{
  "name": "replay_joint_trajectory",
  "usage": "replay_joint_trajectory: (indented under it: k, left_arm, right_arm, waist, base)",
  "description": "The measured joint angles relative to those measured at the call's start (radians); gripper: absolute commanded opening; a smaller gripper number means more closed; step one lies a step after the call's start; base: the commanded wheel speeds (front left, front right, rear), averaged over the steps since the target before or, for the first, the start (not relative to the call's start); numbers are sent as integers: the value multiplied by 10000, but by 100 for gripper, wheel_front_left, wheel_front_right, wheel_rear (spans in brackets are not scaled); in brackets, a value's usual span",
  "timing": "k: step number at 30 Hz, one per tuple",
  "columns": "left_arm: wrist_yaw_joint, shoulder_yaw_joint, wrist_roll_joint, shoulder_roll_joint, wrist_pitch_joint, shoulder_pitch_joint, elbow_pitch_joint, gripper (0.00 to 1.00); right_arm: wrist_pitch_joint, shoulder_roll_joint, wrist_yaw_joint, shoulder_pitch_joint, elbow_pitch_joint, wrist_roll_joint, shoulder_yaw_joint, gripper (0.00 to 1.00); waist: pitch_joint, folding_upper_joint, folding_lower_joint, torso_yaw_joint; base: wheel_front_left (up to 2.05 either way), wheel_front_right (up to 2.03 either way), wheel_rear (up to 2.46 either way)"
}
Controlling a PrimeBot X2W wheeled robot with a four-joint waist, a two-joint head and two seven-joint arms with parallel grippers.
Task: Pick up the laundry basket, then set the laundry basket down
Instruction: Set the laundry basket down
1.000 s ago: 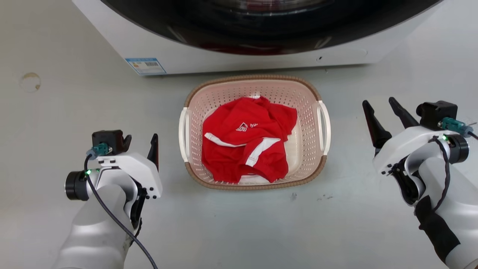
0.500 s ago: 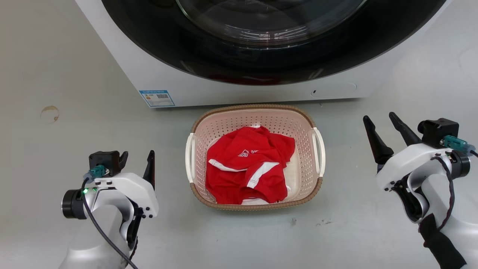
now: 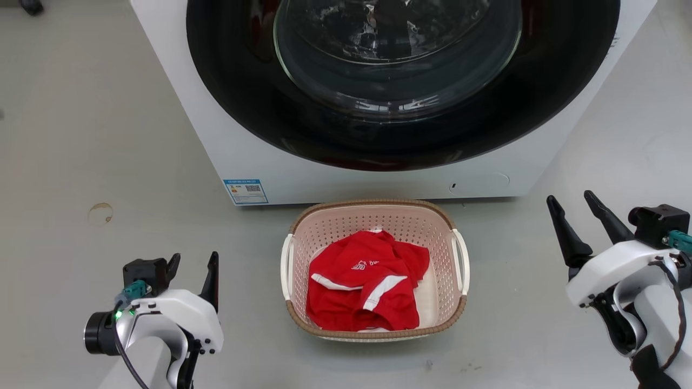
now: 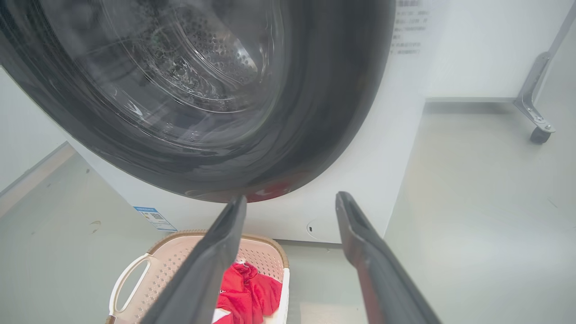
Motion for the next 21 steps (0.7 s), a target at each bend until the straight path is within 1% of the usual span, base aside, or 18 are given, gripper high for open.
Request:
replay_joint_trajectory:
  k: [7,14,17,18,21]
  left_arm:
    - [15,180,150,221,0,850,-1051,100]
    - [278,376,148,464,0,1950,-2320,100]
    - [556,435,138,631,31,2466,-2949,100]
    - [685,458,134,715,77,2786,-3450,100]
    - [997,458,136,867,387,3250,-4349,100]
  right_arm:
    - [0,-360,0,828,-652,-2,-368,100]
    - [0,-738,0,1715,-1300,-2,-1087,100]
    - [2,-840,0,2161,-1572,-2,-1507,100]
    - [0,-884,-2,2455,-1728,-4,-1730,100]
    - [0,-903,-2,2886,-1988,-27,-1983,100]
  waist:
    - [-659,0,0,151]
    - [-1175,0,0,322]
    - [-1388,0,0,378]
    - [-1517,0,0,413]
    - [-1673,0,0,476]
  base:
    - [0,0,0]
    - [0,0,0]
    - [0,0,0]
    - [0,0,0]
    - [0,0,0]
